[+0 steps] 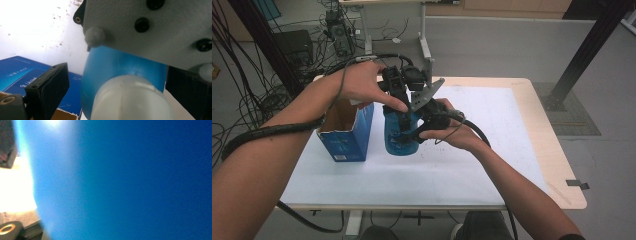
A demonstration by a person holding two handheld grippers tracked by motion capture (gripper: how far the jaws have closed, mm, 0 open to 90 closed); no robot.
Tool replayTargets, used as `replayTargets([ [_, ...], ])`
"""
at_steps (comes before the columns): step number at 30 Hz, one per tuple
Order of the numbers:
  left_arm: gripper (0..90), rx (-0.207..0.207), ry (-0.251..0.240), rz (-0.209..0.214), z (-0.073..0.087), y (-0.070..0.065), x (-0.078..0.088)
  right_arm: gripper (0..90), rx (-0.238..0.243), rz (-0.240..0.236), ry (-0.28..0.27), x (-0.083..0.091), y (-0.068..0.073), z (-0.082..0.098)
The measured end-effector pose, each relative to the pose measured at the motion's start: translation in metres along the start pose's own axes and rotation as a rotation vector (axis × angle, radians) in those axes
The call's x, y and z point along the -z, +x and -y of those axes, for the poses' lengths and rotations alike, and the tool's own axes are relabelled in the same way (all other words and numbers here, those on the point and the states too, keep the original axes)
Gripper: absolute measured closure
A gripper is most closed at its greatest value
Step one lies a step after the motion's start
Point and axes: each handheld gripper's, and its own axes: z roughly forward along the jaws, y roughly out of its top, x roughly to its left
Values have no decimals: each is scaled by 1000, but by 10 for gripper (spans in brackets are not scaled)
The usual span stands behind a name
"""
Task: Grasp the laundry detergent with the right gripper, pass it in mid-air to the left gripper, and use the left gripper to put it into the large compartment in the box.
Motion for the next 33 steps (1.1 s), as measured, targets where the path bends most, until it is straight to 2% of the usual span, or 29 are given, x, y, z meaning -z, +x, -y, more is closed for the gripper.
replayTargets([
  [5, 58, -5, 11, -2, -2, 1, 0, 430, 0, 4, 3, 1, -1, 1],
  [12, 58, -6, -5, -5, -2, 1, 2, 430, 1, 7, -2, 2, -1, 0],
  [33, 58, -12, -10, -12, -3, -2, 4, 430, -1, 19, -3, 5, 1, -1],
])
